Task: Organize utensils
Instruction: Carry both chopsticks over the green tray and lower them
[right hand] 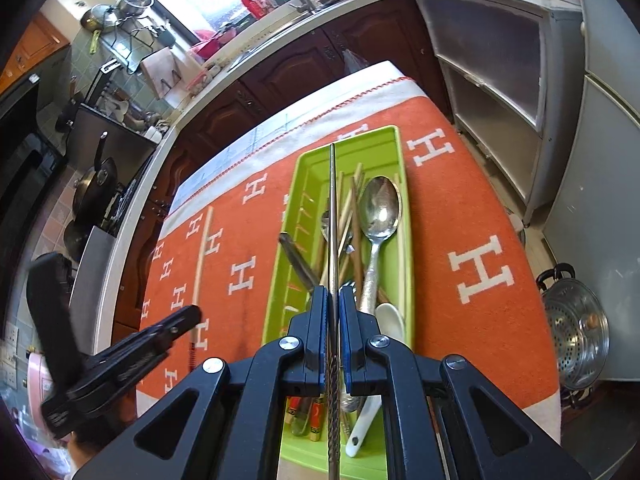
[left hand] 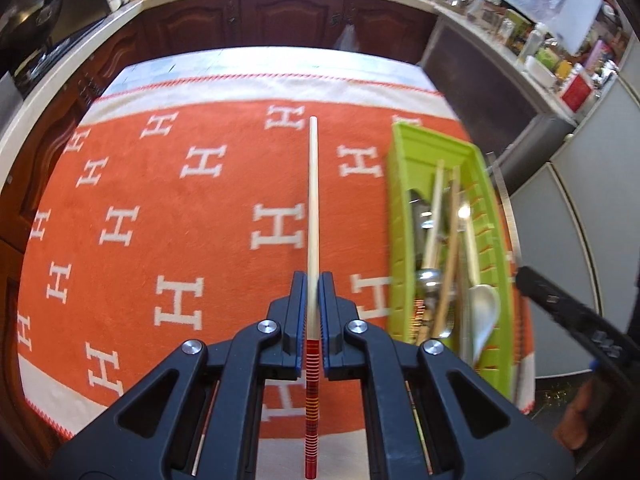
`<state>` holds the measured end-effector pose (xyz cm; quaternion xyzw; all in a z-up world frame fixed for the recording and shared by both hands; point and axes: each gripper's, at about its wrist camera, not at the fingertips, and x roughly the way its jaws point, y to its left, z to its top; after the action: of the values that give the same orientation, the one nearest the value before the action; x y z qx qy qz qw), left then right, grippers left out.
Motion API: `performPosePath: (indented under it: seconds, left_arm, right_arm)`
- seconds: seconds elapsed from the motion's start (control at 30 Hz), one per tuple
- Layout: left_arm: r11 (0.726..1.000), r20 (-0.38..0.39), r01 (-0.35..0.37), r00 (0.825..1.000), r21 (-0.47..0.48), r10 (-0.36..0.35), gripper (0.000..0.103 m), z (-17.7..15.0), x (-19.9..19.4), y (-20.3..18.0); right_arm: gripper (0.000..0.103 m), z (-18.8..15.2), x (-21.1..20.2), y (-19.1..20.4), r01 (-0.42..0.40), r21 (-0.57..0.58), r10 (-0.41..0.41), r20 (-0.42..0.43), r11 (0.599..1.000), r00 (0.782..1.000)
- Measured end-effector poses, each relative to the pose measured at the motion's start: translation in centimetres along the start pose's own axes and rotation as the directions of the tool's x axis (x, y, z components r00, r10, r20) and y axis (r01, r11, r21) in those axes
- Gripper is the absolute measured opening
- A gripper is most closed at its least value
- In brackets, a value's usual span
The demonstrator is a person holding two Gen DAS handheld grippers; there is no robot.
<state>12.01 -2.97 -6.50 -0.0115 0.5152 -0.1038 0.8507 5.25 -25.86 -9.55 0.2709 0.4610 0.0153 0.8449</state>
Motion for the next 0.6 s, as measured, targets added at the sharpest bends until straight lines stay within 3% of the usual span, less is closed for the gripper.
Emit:
performPosePath:
  seconds: [0.33, 0.6]
  left_arm:
    - [0.993, -0.025, 0.097, 0.995, 0.061, -0.096, 0.004, 1.2, -1.0, -5.9]
    - [0.991, -0.075, 0.105, 0.992, 0.083, -0.099, 0.004, 0.8, 1.5, -8.6]
  right_arm:
    - [0.005, 1.4, 2.4, -1.6, 0.063, 0.040, -0.063, -0.013, 0.997, 0.998]
    - [0.006, 2.0, 4.5, -2.3, 0.079, 0.051, -0.078, -0.030, 0.996, 0.997]
